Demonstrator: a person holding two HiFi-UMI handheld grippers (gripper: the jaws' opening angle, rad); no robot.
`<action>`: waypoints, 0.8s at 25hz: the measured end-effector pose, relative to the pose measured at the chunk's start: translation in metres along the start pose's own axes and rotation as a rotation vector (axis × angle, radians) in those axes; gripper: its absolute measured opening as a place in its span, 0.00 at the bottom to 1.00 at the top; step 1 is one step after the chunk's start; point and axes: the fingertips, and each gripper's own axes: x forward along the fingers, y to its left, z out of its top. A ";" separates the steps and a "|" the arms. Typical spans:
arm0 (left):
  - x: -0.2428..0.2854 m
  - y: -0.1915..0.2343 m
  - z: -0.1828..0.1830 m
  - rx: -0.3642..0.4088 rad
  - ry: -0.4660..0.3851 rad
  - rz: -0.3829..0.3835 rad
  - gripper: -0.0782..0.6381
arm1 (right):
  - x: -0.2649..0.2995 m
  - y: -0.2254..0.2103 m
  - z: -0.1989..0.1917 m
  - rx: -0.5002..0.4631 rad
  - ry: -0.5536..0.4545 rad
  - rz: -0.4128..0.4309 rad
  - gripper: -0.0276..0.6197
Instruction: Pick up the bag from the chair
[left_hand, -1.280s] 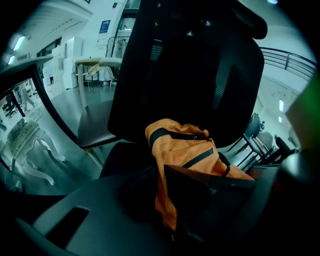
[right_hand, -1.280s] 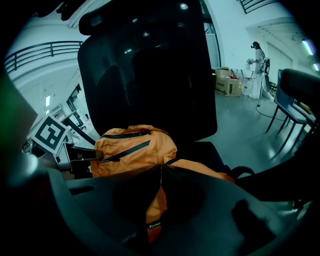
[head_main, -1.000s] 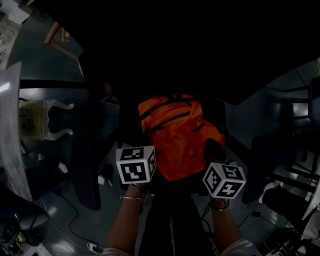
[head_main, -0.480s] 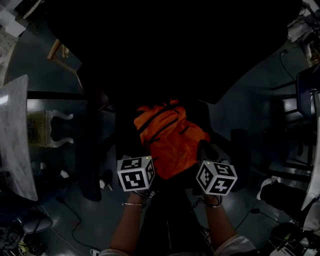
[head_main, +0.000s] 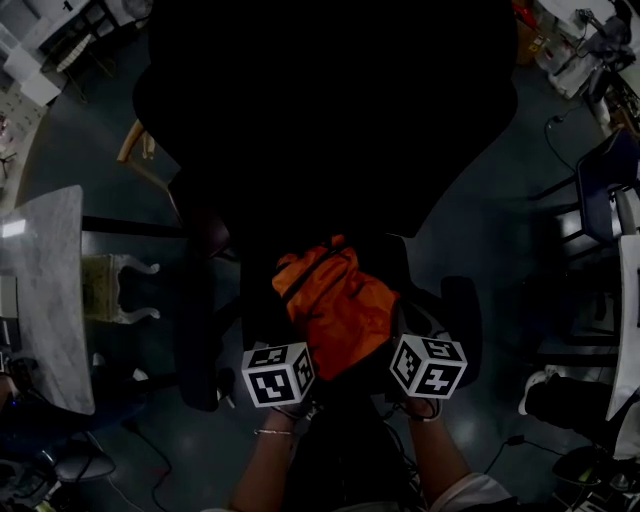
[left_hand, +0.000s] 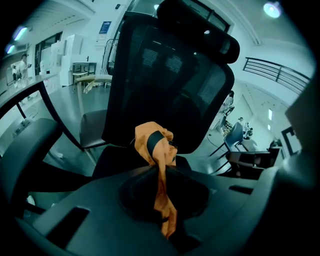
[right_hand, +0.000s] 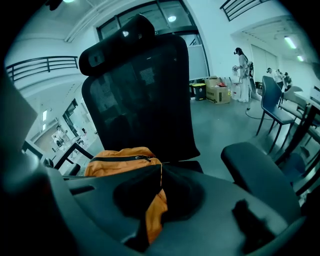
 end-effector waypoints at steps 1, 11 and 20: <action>-0.005 -0.003 0.002 0.000 -0.001 -0.009 0.15 | -0.003 0.002 0.002 0.003 -0.002 0.005 0.09; -0.065 -0.037 0.016 0.108 -0.045 -0.056 0.15 | -0.047 0.013 0.007 0.025 -0.034 0.022 0.09; -0.119 -0.030 0.016 0.113 -0.078 -0.029 0.15 | -0.098 0.021 0.009 0.013 -0.070 0.014 0.09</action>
